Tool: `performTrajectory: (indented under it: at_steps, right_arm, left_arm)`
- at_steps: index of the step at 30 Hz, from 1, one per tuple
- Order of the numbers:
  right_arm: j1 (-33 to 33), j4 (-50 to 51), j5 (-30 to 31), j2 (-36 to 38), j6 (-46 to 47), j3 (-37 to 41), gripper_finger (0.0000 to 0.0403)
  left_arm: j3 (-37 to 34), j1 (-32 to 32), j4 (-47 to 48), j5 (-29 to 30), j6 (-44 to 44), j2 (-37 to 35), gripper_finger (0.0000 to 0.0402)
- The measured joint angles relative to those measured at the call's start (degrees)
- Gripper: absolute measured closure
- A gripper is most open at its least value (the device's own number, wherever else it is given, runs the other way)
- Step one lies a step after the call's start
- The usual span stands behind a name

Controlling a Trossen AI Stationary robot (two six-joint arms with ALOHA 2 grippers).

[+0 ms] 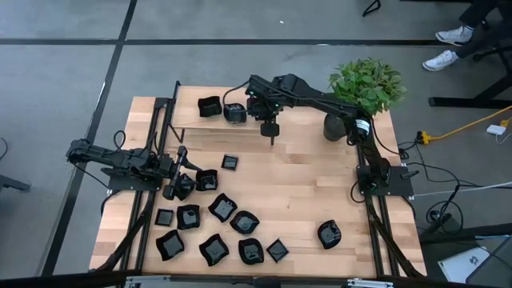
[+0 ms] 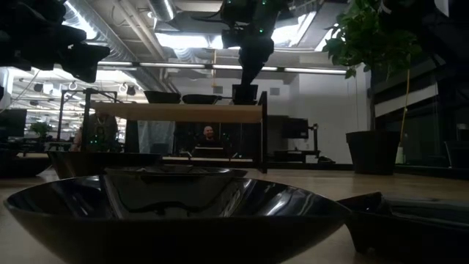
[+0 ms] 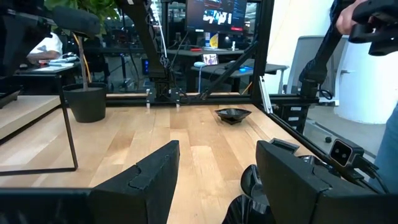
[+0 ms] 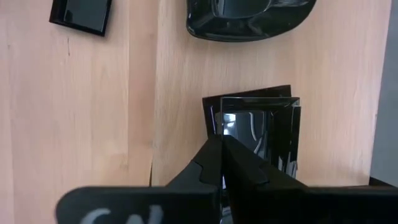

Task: Pick & Place Mini shaped plates
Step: Stack the square plate on top of the square plates on the shelf

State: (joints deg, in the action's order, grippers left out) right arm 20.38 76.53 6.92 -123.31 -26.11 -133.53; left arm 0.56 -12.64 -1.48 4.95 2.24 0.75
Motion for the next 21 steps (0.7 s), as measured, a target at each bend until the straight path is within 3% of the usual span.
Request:
performTrajectory:
  at_steps: [10, 21]
  right_arm:
    - [0.15, -0.52, 0.00, -0.33, 0.13, -0.02, 0.0386]
    - [0.13, -0.59, -1.05, -0.33, 0.39, -0.02, 0.0304]
  left_arm:
    - [0.00, 0.02, 0.02, 0.00, -0.02, -0.02, 0.0194]
    - [0.00, 0.02, 0.00, -0.02, 0.00, 0.00, 0.0194]
